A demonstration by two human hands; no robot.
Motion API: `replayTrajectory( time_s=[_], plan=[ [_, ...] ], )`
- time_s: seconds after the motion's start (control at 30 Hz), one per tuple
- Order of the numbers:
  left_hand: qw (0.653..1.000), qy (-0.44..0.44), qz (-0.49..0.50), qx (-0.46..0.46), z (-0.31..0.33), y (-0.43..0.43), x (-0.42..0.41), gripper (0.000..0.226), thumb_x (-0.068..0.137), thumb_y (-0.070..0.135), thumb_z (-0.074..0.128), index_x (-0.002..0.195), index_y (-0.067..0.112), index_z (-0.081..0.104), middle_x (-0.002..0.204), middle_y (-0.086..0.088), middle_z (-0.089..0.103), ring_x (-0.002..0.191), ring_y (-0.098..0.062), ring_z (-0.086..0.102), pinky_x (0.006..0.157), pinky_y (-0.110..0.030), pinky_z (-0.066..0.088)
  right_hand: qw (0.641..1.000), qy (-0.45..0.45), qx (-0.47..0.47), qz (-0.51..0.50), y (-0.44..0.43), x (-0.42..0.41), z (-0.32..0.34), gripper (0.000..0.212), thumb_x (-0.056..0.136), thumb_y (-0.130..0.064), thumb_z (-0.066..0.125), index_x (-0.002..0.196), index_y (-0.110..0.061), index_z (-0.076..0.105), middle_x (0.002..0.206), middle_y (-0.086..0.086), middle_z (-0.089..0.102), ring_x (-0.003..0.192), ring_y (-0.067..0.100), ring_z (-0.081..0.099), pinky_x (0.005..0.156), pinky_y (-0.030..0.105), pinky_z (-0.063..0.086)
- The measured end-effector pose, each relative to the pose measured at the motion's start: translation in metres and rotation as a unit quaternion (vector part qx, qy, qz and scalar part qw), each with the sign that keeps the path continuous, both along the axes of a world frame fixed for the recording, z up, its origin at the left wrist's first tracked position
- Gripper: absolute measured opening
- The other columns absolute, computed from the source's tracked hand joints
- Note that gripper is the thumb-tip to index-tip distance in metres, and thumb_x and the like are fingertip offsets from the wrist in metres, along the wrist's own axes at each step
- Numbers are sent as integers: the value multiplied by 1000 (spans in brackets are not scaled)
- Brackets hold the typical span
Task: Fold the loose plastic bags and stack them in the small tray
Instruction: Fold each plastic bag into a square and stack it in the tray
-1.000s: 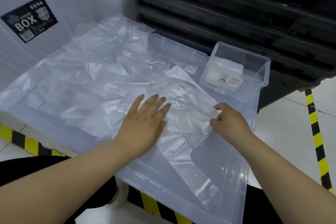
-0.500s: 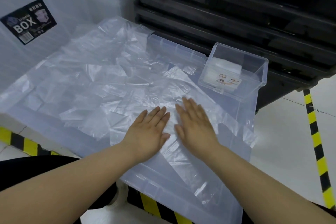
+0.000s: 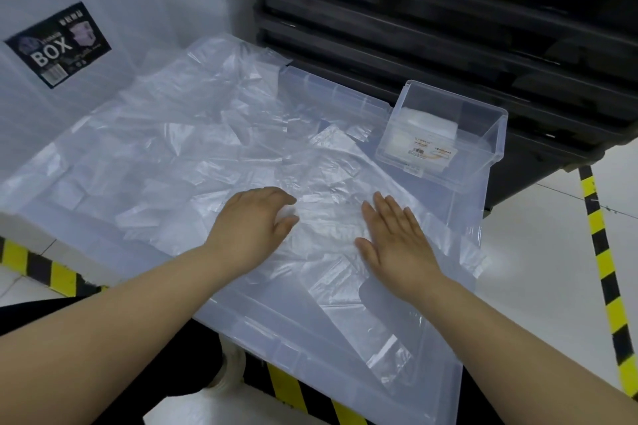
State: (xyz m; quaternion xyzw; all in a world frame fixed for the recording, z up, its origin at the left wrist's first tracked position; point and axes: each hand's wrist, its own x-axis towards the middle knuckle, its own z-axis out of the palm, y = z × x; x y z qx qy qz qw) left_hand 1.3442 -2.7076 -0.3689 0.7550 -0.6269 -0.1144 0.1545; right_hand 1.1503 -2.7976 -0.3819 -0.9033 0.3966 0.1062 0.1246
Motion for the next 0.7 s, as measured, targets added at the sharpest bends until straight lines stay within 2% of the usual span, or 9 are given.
replayTrajectory(
  time_s=[0.1, 0.17, 0.23, 0.33, 0.43, 0.5, 0.57, 0.63, 0.7],
  plan=[
    [998, 4, -13, 68, 1, -14, -3, 47, 93, 38, 50, 135, 18, 44, 140, 3, 45, 128, -17, 41, 105, -28, 25, 1000, 1, 4, -3, -2, 1, 0, 85, 71, -56, -10, 148, -20, -7, 155, -1, -17, 142, 12, -17, 104, 22, -21],
    [994, -20, -13, 108, 6, -27, -6, 50, 91, 39, 51, 137, 21, 40, 141, 2, 43, 129, -18, 39, 104, -29, 24, 1000, 0, 0, 4, -2, 0, 0, 94, 62, -59, -16, 148, -20, -7, 155, -1, -17, 142, 12, -17, 104, 22, -20],
    [989, -32, -7, 145, 10, -42, -7, 51, 89, 42, 54, 134, 21, 42, 133, 1, 48, 122, -18, 44, 99, -29, 26, 1000, 4, 6, 5, -3, 0, 1, 89, 67, -58, -11, 148, -20, -7, 155, 0, -17, 142, 13, -17, 104, 22, -20],
    [976, -2, 5, 219, 17, -59, -14, 49, 82, 43, 62, 123, 21, 47, 111, 5, 54, 112, -16, 50, 89, -28, 23, 1000, -2, 10, 10, -4, -1, 1, 89, 67, -58, -11, 148, -20, -6, 155, 0, -17, 142, 13, -16, 106, 23, -19],
    [960, -25, -4, 279, 21, -68, -21, 43, 80, 42, 66, 112, 18, 50, 95, 6, 50, 103, -19, 52, 89, -31, 25, 1000, 1, 12, 12, -6, -2, 1, 85, 71, -56, -8, 148, -21, -6, 155, 0, -17, 142, 14, -16, 108, 25, -18],
    [952, -48, -11, 300, 22, -71, -22, 33, 80, 41, 66, 94, 16, 51, 86, 5, 50, 91, -20, 50, 84, -31, 25, 1000, 3, 15, 19, -6, -2, 1, 85, 72, -59, -11, 148, -21, -6, 155, 0, -16, 142, 14, -16, 107, 24, -19],
    [943, -66, -15, 325, 25, -71, -22, 35, 79, 42, 67, 73, 15, 45, 71, 5, 44, 81, -19, 47, 80, -30, 23, 1000, 7, 19, 18, -7, -2, 2, 74, 83, -56, -4, 148, -21, -6, 155, 0, -17, 142, 14, -16, 108, 25, -18],
    [933, -87, -26, 349, 28, -72, -21, 43, 79, 43, 66, 64, 15, 38, 67, 4, 40, 79, -19, 45, 80, -30, 23, 1000, 5, 16, 22, -7, -3, 2, 75, 82, -57, -3, 148, -21, -6, 155, 0, -16, 142, 13, -16, 108, 25, -18],
    [929, -92, -32, 356, 31, -71, -21, 43, 80, 42, 65, 62, 15, 38, 66, 4, 39, 78, -20, 44, 81, -30, 23, 1000, 2, 19, 24, -7, -4, 3, 62, 95, -50, 9, 148, -21, -6, 155, 0, -16, 142, 13, -16, 110, 26, -17]
  ],
)
